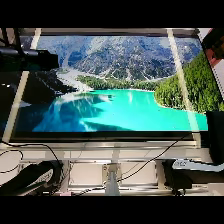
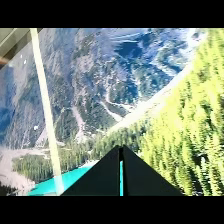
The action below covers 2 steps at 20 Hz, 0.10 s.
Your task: Fold the clothes and pants, and hang the long-sleeved shirts on hangers.
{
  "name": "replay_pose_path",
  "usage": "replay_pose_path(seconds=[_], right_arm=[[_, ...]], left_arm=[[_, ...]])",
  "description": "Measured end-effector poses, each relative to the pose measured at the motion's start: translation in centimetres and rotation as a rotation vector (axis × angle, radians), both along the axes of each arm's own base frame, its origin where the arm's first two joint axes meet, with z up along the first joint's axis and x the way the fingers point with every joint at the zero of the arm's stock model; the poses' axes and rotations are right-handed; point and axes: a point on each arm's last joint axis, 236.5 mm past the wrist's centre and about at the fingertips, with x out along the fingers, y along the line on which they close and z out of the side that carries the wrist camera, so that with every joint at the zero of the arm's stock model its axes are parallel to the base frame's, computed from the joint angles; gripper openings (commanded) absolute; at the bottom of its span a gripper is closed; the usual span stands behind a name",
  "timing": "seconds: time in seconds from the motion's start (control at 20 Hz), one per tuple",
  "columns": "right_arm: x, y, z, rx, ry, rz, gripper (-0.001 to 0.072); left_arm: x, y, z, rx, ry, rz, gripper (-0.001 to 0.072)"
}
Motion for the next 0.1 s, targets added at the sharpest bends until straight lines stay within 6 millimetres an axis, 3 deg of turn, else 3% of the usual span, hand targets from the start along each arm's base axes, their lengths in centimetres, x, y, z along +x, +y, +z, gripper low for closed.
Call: replay_pose_path(seconds=[0.1], right_arm=[[0.58, 1.42, 0.01, -0.001, -0.001, 0.032, 0.0046]], left_arm=[[0.0, 0.0, 0.0, 0.0, 0.0, 0.0, 0.003]])
